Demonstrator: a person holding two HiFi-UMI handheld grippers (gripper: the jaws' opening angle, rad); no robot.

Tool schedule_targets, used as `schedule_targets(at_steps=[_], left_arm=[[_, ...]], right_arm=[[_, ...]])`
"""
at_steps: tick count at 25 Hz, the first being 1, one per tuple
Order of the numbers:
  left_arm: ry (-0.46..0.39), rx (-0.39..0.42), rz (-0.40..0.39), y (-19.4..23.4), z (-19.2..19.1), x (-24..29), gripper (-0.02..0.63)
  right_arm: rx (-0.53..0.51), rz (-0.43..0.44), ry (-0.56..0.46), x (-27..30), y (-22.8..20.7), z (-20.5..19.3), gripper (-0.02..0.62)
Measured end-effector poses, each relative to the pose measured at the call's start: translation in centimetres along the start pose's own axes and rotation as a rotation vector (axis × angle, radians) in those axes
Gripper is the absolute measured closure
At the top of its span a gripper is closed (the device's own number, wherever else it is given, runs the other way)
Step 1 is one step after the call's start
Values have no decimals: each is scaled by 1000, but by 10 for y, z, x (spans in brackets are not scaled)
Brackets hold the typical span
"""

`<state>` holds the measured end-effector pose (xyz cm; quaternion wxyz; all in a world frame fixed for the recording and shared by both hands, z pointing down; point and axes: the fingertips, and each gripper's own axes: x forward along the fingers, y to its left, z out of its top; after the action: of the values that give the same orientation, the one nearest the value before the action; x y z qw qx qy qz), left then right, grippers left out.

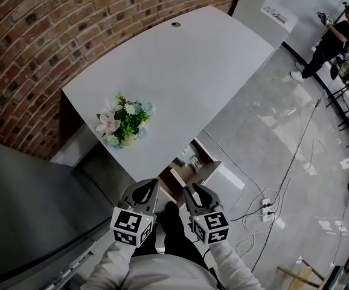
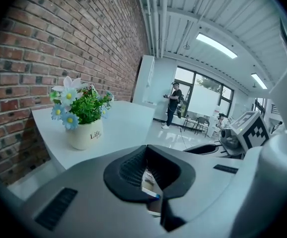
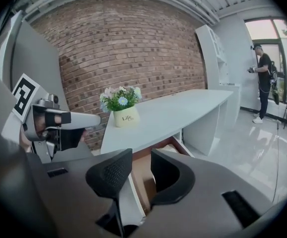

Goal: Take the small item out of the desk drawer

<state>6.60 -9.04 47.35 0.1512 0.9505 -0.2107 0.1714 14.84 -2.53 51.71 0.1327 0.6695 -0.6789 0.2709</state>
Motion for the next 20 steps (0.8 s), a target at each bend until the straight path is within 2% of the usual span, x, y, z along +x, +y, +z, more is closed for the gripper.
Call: schedule_targets(at_steps=[10,20], left_arm=[[36,-66,136,24,-17,2,588],[80,-107,209,33,-40,11,588]], right_arm=[[-57,128,156,56,-7,-29,431],[-121,176,325,110,-19,-75,399]])
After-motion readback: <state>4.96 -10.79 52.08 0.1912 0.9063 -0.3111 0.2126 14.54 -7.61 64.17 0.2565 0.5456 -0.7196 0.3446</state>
